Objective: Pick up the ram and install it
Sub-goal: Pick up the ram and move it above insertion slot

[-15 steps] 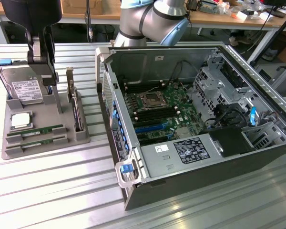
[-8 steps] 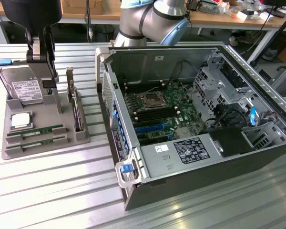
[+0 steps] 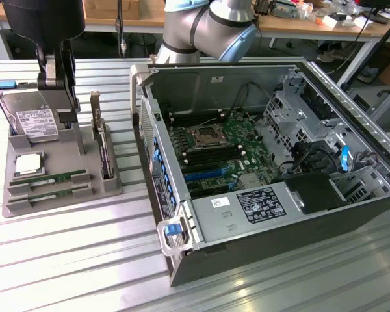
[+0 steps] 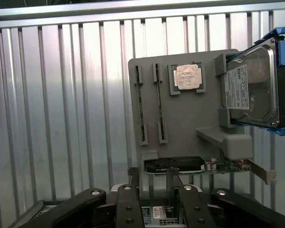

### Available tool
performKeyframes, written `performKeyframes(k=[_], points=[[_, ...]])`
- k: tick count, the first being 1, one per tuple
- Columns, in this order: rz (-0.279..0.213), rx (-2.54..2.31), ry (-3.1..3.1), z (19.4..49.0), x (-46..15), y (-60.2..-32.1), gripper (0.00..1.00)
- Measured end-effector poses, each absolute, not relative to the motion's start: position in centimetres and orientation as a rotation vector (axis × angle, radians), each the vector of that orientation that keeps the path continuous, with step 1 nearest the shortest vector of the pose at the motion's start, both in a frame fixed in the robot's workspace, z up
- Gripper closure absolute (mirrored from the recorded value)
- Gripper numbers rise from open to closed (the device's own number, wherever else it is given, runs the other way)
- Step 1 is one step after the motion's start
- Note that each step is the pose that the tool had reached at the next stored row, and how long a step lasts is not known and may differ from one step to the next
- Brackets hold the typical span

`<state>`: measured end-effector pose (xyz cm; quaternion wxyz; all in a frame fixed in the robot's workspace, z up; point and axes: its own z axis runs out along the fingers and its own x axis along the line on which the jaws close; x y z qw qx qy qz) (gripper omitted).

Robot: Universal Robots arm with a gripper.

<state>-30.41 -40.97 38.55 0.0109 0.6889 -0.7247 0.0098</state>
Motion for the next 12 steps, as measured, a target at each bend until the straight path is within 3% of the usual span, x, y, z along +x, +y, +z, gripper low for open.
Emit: performKeyframes(k=[12], points=[[0.029, 2.15, -2.262, 37.4, -30.4, -41.0, 0.64]])
